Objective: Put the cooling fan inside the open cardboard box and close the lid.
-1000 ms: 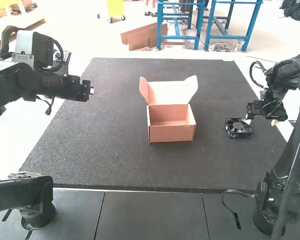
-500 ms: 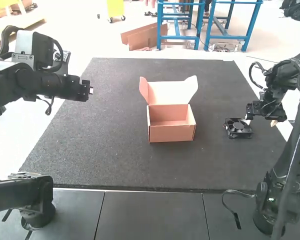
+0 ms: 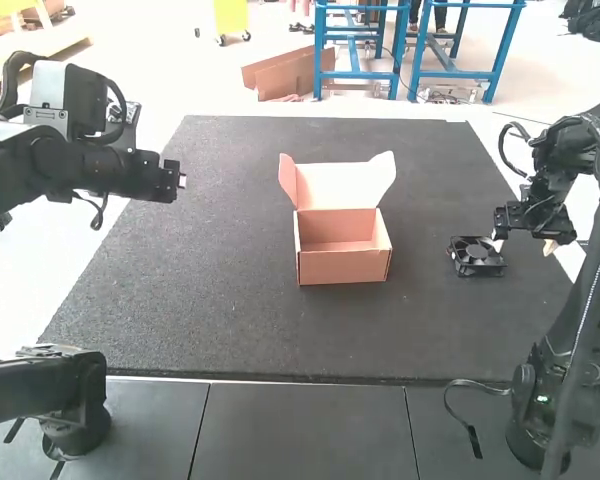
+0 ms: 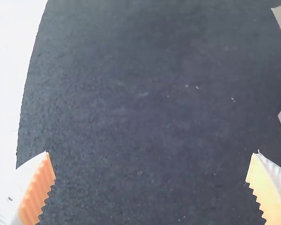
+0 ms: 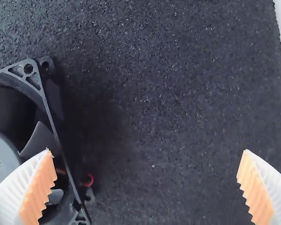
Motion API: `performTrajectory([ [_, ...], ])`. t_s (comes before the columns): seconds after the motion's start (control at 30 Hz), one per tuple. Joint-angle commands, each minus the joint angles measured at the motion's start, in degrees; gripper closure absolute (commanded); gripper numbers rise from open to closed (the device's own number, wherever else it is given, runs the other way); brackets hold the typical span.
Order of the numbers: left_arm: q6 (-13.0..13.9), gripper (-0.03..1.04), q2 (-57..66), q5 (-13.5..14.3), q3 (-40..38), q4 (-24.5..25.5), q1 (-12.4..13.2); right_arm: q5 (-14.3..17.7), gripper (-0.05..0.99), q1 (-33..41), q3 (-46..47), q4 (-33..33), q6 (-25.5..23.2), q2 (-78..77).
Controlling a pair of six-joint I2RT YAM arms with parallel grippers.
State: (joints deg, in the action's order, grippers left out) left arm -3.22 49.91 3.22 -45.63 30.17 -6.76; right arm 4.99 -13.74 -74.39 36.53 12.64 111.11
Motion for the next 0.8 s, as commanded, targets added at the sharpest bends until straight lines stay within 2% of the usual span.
performTrajectory([
  [0.0, 0.41, 0.04, -0.96, 0.38, -1.75, -0.29, 0.26, 0.63, 0.04, -0.15, -0.49, -0.06, -0.6, 1.57],
  [0.63, 0.24, 0.04, -0.96, 0.47, -1.75, -0.03, 0.26, 0.63, 0.05, -0.06, -0.4, -0.41, -0.69, 3.68],
  [0.67, 0.24, 0.04, -0.96, 0.47, -1.75, -0.03, 0.26, 0.63, 0.06, -0.15, -0.4, -0.41, -0.95, 3.85],
  [0.77, 0.24, 0.04, -0.96, 0.47, -1.75, 0.06, 0.26, -0.95, 0.2, -0.15, -0.32, -0.32, -1.48, 4.2],
])
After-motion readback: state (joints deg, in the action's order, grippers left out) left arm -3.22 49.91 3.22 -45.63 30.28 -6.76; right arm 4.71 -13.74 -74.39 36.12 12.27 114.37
